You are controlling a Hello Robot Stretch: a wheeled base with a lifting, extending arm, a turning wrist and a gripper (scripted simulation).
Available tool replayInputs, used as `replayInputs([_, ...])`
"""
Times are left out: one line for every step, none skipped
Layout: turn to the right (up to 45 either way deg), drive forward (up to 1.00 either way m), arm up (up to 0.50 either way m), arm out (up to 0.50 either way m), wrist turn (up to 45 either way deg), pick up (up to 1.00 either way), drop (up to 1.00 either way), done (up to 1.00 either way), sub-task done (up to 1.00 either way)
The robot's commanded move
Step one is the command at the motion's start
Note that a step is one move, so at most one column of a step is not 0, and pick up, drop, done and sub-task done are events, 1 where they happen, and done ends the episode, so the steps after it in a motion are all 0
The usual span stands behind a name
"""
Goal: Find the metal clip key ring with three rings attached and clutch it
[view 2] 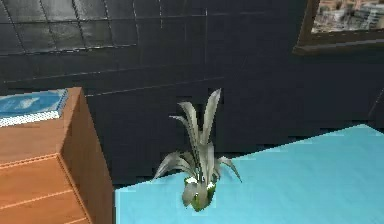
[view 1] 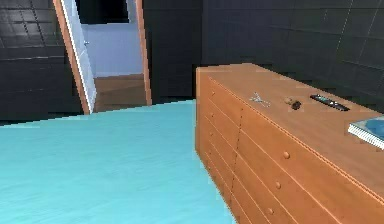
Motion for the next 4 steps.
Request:
replayInputs([0.0, 0.85, 0.00, 0.00, 0.0, 0.00, 0.00, 0.00, 0.00])
replayInputs([-36.0, 0.00, 0.00, 0.00, 0.0, 0.00, 0.00, 0.00, 0.00])
replayInputs([0.0, 0.00, 0.50, 0.00, 0.0, 0.00, 0.00, 0.00, 0.00])
replayInputs([0.0, 0.00, 0.38, 0.00, 0.0, 0.00, 0.00, 0.00, 0.00])
